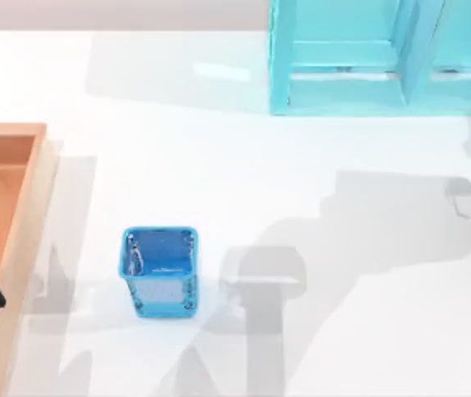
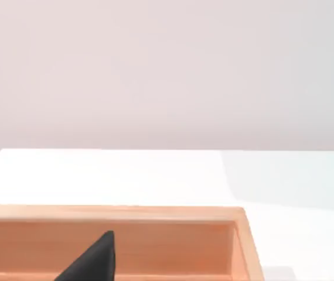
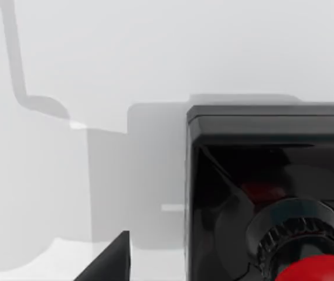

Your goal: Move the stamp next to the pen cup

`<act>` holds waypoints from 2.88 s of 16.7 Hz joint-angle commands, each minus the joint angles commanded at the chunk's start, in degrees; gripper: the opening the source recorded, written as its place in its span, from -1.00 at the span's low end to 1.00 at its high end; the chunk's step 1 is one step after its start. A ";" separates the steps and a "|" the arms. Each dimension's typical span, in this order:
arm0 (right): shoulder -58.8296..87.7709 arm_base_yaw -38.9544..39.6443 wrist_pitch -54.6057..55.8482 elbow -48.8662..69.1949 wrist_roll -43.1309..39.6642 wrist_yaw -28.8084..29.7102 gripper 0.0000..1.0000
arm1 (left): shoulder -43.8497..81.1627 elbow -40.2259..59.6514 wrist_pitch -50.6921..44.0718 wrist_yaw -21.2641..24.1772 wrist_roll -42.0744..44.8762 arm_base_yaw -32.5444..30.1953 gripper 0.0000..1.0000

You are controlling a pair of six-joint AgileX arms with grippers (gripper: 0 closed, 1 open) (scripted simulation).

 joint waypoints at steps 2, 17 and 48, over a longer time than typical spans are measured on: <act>0.00 0.00 0.00 0.00 0.00 0.00 0.25 | 0.00 0.00 0.00 0.00 0.00 0.00 1.00; 0.00 0.00 0.00 0.00 0.00 0.00 -1.00 | 0.00 0.00 0.00 0.00 0.00 0.00 1.00; 3.76 34.64 -27.49 32.58 34.54 1.96 -1.00 | 0.00 0.00 0.00 0.00 0.00 0.00 1.00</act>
